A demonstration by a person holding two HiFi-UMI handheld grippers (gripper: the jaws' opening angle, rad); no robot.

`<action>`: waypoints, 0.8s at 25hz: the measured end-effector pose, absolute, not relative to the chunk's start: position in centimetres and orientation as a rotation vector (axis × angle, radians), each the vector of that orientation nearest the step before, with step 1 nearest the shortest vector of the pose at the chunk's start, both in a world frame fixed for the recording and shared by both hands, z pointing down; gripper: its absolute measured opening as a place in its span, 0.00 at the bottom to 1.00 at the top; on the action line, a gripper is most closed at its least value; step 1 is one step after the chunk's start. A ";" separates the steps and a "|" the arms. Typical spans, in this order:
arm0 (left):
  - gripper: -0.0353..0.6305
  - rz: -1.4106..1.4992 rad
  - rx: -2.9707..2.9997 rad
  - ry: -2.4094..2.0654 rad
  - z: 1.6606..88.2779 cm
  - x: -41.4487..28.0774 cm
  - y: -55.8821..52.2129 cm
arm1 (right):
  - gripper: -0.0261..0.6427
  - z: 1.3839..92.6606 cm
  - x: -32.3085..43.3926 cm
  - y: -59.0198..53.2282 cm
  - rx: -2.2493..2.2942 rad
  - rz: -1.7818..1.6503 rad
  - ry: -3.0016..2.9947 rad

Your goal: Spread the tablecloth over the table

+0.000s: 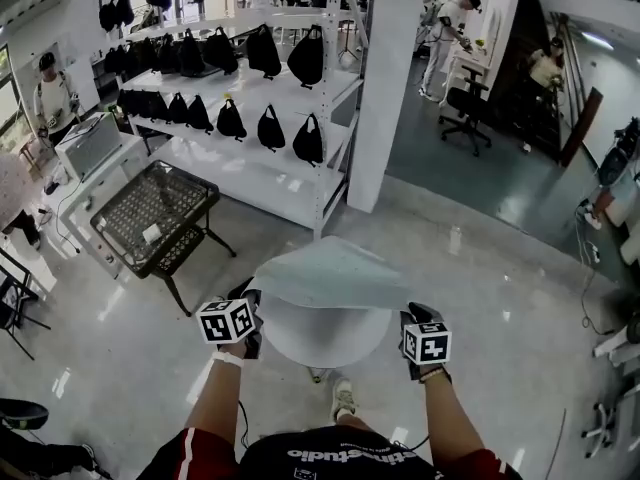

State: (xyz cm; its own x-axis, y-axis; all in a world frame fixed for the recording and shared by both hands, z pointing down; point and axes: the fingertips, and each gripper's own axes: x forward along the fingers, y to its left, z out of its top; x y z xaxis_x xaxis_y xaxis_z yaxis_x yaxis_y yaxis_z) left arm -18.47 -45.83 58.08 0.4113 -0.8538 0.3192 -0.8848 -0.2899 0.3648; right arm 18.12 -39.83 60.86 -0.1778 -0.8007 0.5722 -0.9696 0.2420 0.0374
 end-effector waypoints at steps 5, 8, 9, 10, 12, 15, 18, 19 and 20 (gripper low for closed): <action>0.08 0.150 2.182 -1.476 59.2 -18.4 -44.2 | 0.16 62.6 16.8 -37.3 1.562 0.472 -2.008; 0.08 0.198 2.176 -1.477 59.8 -18.8 -43.2 | 0.17 63.1 17.5 -36.2 1.590 0.505 -1.992; 0.09 0.221 2.174 -1.478 60.2 -19.0 -42.8 | 0.17 63.1 17.9 -36.0 1.608 0.518 -1.992; 0.10 0.251 2.172 -1.480 60.6 -19.1 -42.4 | 0.17 63.0 18.2 -35.8 1.627 0.530 -1.996; 0.12 0.323 2.165 -1.483 61.7 -19.1 -41.6 | 0.17 62.7 18.7 -35.5 1.656 0.548 -2.004; 0.15 0.390 2.150 -1.471 63.0 -18.8 -40.4 | 0.17 63.0 18.7 -35.0 1.648 0.567 -2.006; 0.15 0.412 2.159 -1.451 63.3 -18.4 -39.2 | 0.17 63.3 18.4 -34.2 1.651 0.588 -2.009; 0.15 0.423 2.164 -1.441 63.5 -18.3 -38.8 | 0.16 63.3 18.4 -33.9 1.656 0.596 -2.014; 0.15 0.434 2.168 -1.433 63.8 -18.1 -38.4 | 0.16 63.3 18.4 -33.7 1.659 0.603 -2.019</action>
